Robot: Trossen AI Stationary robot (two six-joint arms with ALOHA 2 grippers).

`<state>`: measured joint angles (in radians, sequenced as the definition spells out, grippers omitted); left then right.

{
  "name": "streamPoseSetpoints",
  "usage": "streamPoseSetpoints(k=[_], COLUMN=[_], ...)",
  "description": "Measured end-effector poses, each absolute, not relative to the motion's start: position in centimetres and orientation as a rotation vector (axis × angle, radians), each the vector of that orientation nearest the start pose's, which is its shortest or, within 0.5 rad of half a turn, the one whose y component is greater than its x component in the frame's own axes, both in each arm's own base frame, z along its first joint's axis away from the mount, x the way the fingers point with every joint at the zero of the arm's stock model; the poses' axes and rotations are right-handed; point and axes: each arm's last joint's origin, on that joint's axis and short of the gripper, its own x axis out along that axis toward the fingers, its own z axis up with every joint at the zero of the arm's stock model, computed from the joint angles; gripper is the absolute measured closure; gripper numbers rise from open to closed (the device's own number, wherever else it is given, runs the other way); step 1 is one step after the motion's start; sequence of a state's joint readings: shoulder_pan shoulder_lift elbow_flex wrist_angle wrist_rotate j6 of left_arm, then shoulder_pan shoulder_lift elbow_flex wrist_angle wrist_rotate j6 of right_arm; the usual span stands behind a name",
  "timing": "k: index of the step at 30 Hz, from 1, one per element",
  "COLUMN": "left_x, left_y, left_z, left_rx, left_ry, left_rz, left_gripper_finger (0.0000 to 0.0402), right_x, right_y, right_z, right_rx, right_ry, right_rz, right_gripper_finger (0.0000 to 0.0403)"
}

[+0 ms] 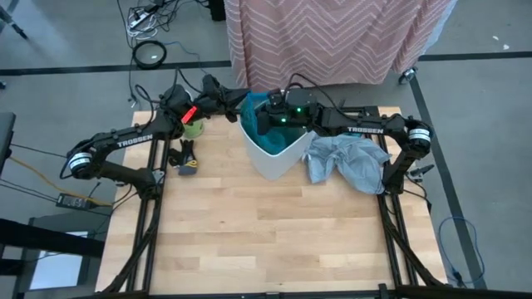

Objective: Place trash/remove bag and relplace
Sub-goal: Close the trash bag

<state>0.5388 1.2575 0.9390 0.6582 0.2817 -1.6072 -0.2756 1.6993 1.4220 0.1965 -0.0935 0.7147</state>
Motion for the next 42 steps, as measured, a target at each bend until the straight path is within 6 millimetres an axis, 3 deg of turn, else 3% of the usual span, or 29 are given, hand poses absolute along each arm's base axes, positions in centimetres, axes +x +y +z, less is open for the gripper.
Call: streamPoseSetpoints(k=[13,25,30,42], left_x=[24.0,22.9,22.4,22.4], left_y=[14.2,14.5,14.9,15.8], left_z=[37.2,38.9,40.6,40.3], left_rx=[-1.471,-1.447,-1.408,-1.368], left_ry=[-0.5,-0.649,-0.689,-0.619], left_rz=[-0.082,-0.2,-0.212,-0.118], left_gripper_finger=[0.04,0.04,0.04,0.04], right_x=[38.6,38.5,38.5,34.5], right_y=[-10.6,-10.8,-10.8,-10.2], right_z=[34.7,34.6,34.7,40.1], right_rx=[0.76,0.774,0.777,0.67], right_ry=[0.042,0.044,0.045,-0.12], right_rz=[-0.209,-0.216,-0.214,-0.231], right_gripper_finger=[0.0403,0.0403,0.0403,0.0403])
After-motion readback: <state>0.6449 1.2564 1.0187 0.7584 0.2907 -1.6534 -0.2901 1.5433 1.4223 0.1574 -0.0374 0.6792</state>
